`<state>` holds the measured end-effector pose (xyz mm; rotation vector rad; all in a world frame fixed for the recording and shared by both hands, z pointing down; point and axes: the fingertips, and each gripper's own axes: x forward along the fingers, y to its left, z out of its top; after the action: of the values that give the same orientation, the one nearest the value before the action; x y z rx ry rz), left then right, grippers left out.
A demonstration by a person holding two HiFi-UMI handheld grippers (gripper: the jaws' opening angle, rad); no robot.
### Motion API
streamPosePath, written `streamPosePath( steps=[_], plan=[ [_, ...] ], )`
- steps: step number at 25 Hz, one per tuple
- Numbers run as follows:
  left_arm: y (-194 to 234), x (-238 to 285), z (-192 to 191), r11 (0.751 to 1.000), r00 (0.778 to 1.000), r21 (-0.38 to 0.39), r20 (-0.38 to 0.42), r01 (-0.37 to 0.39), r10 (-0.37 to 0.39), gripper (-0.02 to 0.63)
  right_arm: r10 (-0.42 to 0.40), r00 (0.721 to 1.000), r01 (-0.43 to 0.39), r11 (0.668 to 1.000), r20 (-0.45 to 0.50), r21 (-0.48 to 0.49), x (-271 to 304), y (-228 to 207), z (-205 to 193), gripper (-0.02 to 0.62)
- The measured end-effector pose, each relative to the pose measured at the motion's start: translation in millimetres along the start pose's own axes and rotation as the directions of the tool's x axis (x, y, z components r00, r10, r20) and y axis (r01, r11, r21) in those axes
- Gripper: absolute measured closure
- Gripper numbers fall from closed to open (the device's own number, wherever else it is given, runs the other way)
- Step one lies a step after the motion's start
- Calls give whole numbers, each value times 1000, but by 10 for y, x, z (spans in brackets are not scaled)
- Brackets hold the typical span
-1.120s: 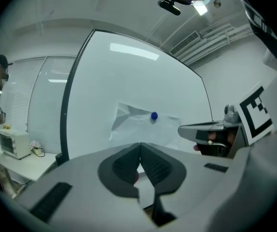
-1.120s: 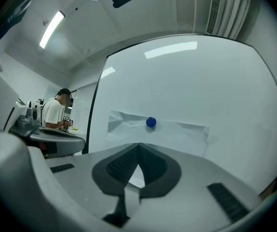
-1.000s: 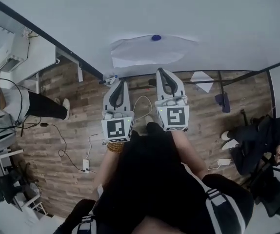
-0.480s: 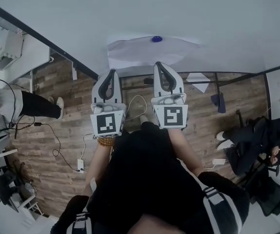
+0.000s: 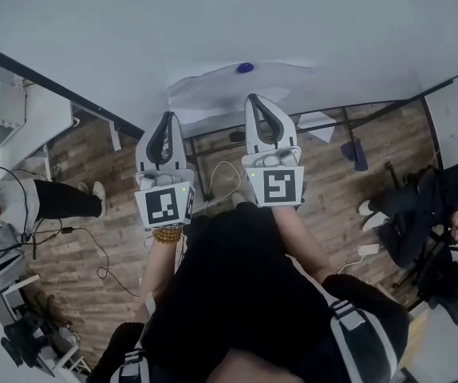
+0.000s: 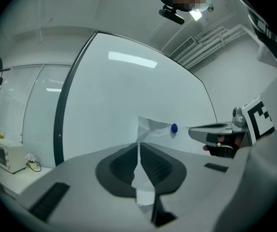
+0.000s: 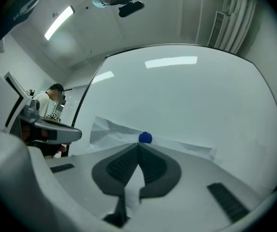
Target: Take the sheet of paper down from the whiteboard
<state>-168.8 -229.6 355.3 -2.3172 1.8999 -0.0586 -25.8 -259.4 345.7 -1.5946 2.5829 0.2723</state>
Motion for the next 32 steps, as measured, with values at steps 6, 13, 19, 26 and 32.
streamPosePath(
  steps=[6,13,19,26,32],
  plan=[
    [7,61,55,1000,1000,1,13,7,-7,594,-24,1000,24,999,13,-33,53,-45,98,595],
    [30,109,62,1000,1000,8,24,1,-2,592,-24,1000,24,998,6,-56,81,-55,64,595],
    [58,188,105,999,1000,36,20,8,-9,540,-14,1000,14,999,4,-34,91,-54,47,595],
    [83,236,157,998,1000,68,10,11,-12,531,-6,1000,6,1000,4,-24,90,-76,37,595],
    [66,324,101,997,999,76,-28,18,-16,528,-7,1000,7,1000,15,-21,104,-82,64,595]
  ],
)
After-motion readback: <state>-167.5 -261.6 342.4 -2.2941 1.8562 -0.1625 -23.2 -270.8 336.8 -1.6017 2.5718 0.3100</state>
